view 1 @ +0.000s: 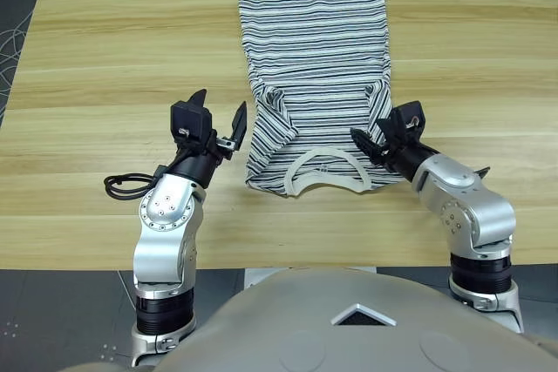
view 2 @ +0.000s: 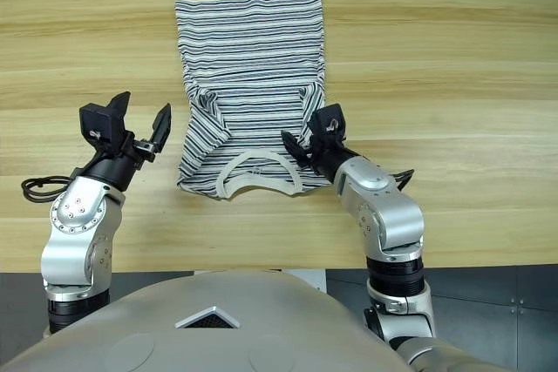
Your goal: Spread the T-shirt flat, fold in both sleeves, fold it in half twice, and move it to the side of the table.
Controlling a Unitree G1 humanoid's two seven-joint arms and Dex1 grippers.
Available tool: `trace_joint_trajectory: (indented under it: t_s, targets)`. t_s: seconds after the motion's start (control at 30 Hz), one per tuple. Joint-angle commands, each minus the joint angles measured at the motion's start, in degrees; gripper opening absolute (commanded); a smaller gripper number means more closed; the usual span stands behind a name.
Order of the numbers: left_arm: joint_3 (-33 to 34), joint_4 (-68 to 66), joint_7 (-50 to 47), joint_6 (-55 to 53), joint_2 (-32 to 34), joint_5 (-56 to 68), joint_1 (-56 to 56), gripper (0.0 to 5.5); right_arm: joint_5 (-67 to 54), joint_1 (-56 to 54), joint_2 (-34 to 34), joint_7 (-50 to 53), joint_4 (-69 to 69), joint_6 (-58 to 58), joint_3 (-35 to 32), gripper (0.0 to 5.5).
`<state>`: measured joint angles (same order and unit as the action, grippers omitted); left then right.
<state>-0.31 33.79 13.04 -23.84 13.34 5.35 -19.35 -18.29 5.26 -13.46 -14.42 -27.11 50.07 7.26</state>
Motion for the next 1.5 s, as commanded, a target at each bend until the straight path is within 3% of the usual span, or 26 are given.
trace_joint_trajectory:
  t_s: [0.03,0.1,0.2,0.3,0.47,0.6,0.8,1.0,1.3,1.37,1.5]
  targets:
    - [-0.07,-0.67,-0.02,-0.90,-0.07,0.44,0.61,3.54,-2.11,-1.15,1.28,-0.46,-1.91,-1.66,-3.04,3.93]
    - [0.67,-0.20,0.64,-3.79,-0.73,3.17,0.61,3.54,-4.30,-2.81,1.39,-0.69,-2.16,-0.20,-6.43,3.93]
    - [6.11,1.12,1.59,-17.90,-3.81,17.20,1.71,3.54,-13.39,-9.08,-1.07,-1.94,1.91,10.23,-18.99,3.93]
    - [12.77,-0.74,1.22,-31.55,-3.20,27.44,3.82,3.54,-16.00,-13.31,-10.27,-5.54,12.16,19.96,-25.57,3.93]
    - [16.98,-4.30,0.08,-44.38,-0.80,32.85,5.18,3.54,-14.05,-11.55,-20.53,-11.91,23.01,23.38,-20.39,3.93]
    - [17.78,-5.22,-0.36,-48.97,1.41,33.15,4.78,3.54,-11.92,-10.06,-23.85,-14.49,26.46,21.31,-16.75,3.93]
    - [15.52,-6.08,-0.52,-51.19,2.13,32.78,4.40,3.54,-14.09,-9.53,-21.73,-15.99,20.54,23.74,-12.69,3.93]
    - [12.91,-6.15,-0.77,-50.78,0.78,32.88,3.49,3.54,-17.03,-8.24,-17.52,-13.89,12.38,29.65,-12.39,3.93]
    - [10.86,-5.25,-0.89,-51.19,-0.08,33.70,2.72,3.54,-17.75,-6.91,-16.89,-12.56,9.39,31.47,-12.44,3.93]
    - [10.64,-5.16,-1.00,-51.19,-0.09,33.85,2.53,3.38,-17.71,-6.79,-16.80,-12.37,9.08,31.22,-12.32,3.63]
    - [10.25,-4.86,-0.94,-50.97,-0.09,34.11,1.85,2.48,-17.76,-6.59,-16.58,-12.31,8.80,30.88,-12.39,2.54]
